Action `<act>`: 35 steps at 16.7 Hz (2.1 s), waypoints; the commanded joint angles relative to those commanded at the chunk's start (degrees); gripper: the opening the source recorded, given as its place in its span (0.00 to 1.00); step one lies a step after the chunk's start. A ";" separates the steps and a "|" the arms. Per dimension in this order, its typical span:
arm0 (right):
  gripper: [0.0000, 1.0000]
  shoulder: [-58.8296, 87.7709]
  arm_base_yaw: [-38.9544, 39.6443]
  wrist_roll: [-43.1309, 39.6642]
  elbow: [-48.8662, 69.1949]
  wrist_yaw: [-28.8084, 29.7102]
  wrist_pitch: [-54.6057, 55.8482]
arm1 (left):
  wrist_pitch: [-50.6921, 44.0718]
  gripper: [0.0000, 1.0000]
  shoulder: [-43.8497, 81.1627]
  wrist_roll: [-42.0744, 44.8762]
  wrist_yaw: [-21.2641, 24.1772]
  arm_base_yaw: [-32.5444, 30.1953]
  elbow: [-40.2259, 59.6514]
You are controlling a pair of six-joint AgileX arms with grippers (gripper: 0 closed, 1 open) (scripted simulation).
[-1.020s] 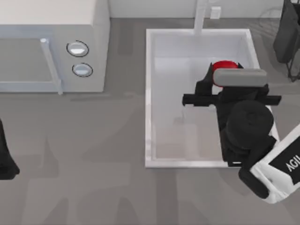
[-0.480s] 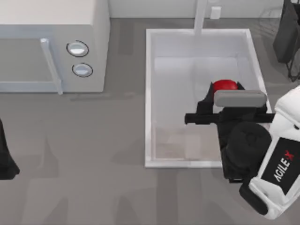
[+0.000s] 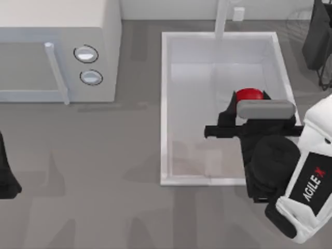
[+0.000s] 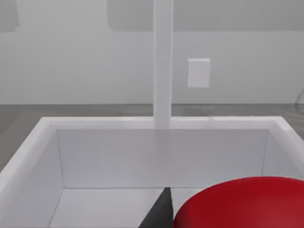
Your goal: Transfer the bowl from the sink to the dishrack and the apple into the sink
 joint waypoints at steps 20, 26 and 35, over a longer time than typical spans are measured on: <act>1.00 -5.95 -3.63 0.01 -3.17 -3.11 -5.83 | 0.00 1.00 0.00 0.00 0.00 0.00 0.00; 1.00 -32.95 -16.48 -0.11 -14.18 -13.45 -29.86 | 0.00 1.00 0.00 0.00 0.00 0.00 0.00; 1.00 -95.46 -33.24 -0.52 -29.60 -30.46 -72.87 | 0.00 1.00 0.00 0.00 0.00 0.00 0.00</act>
